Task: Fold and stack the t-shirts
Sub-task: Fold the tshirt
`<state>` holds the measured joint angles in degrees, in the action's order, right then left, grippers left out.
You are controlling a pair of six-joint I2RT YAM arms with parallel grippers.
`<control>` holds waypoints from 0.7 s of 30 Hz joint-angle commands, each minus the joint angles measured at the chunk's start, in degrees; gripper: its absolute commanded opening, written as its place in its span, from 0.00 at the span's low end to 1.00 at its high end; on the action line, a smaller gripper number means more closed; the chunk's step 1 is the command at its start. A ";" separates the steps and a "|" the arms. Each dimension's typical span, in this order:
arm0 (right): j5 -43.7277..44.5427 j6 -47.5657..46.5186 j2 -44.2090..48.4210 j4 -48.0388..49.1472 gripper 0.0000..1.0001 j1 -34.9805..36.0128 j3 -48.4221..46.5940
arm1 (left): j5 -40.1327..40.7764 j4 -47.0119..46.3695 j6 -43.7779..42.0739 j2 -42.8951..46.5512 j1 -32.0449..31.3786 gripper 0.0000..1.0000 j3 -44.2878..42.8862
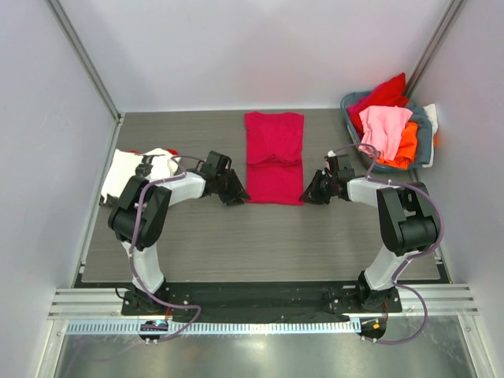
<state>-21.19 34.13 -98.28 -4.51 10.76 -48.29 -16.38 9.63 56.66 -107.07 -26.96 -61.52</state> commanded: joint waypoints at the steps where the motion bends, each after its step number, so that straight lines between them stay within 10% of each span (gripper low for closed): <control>1: -0.43 -0.64 -0.33 0.03 0.08 0.22 0.30 | -0.32 -2.24 -0.15 -1.04 -0.20 0.32 0.43; 9: -1.13 -0.47 0.72 -0.76 0.01 0.22 0.66 | -0.58 -4.09 0.90 -2.27 -0.64 0.00 0.25; 21: -2.01 -0.38 13.54 -9.19 0.01 0.22 -0.83 | -1.20 1.08 0.47 10.38 -0.90 0.00 2.11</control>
<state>-22.61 34.15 -90.17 -10.07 10.83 -45.65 -17.12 8.14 58.02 -102.26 -27.66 -57.08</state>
